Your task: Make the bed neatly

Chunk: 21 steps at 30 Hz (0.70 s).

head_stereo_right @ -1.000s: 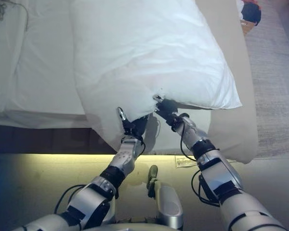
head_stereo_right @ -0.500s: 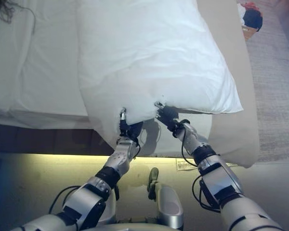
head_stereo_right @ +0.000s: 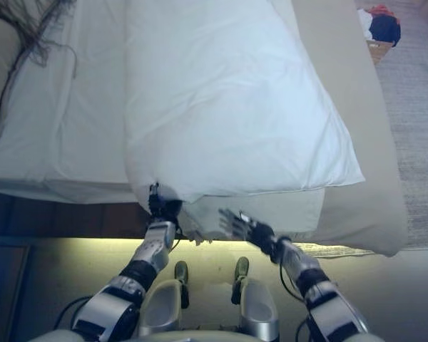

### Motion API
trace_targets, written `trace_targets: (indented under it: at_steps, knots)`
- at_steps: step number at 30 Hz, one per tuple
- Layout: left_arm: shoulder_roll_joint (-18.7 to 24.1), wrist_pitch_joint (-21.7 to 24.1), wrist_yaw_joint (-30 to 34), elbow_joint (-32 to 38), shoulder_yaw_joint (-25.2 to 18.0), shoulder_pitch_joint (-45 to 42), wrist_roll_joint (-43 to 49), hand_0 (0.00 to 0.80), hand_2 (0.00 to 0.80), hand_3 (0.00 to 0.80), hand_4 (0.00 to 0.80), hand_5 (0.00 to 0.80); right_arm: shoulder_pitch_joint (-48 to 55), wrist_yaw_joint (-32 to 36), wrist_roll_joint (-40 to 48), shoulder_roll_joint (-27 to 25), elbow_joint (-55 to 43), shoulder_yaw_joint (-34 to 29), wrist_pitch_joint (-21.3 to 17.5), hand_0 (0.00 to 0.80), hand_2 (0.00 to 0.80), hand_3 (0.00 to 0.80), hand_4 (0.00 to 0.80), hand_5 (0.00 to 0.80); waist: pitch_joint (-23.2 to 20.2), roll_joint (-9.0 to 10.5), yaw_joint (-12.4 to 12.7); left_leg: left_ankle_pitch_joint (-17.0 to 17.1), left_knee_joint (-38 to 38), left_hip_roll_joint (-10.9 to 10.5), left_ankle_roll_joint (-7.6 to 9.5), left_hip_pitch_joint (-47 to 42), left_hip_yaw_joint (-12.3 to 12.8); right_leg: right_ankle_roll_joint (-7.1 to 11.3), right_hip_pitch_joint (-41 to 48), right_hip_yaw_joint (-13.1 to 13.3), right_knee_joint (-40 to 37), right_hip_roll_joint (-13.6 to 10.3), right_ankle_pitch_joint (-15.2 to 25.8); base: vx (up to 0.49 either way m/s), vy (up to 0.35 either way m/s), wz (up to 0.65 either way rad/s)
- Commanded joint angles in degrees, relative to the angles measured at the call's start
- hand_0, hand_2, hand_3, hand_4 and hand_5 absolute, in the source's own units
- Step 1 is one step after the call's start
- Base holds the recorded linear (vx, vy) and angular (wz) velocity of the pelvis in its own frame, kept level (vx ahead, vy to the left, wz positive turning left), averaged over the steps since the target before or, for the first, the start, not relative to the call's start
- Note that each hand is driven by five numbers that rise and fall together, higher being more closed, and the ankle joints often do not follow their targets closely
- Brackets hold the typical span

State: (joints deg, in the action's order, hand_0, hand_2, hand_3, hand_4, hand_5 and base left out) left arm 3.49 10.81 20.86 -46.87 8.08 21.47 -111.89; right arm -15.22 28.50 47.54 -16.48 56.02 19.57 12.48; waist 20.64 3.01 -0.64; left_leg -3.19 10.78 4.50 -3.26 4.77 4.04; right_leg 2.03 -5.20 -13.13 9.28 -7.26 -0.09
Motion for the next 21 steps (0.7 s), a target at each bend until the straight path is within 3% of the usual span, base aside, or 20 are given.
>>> trace_targets:
  at_steps: [1, 11, 21]
  knots:
    - [3.7, -1.1, 7.6, 1.8, -5.5, -0.6, 3.4, 0.8, 0.8, 0.8, 0.8, 0.8, 5.3, 4.7, -3.7, -0.2, 5.7, -3.3, -0.6, 0.0, 0.0, 0.0, 0.0, 0.0, -6.4, 0.37, 2.0, 1.6, -1.4, 1.3, -1.95, -0.7, -2.2, 4.61, 3.5, -0.2, 1.0, -4.1, -2.3, 0.133, 0.125, 0.0]
    - [11.7, -4.0, 7.5, -0.8, -19.9, -7.5, 12.4, 0.8, 0.8, 0.8, 0.8, 0.8, 12.4, 2.9, -5.4, -0.6, 13.3, -14.3, -0.8, 0.0, 0.0, 0.0, 0.0, 0.0, -11.6, -2.16, 2.1, 1.5, -4.9, 0.4, -1.94, -6.1, -2.5, 4.67, 8.9, -0.6, -1.3, -4.0, -3.0, 0.085, 0.096, -0.01]
    - [18.2, -7.0, 6.6, -1.1, -30.9, -14.2, 16.3, 0.8, 0.8, 0.8, 0.8, 0.8, 11.3, 0.8, -6.4, -1.1, 14.8, -17.7, -1.1, 0.0, 0.0, 0.0, 0.0, 0.0, -14.6, -3.67, 6.3, 1.9, -7.1, -0.9, -1.7, -8.4, -5.0, 4.56, 12.6, -2.7, -3.7, -4.2, -2.8, 0.001, 0.053, 0.08]
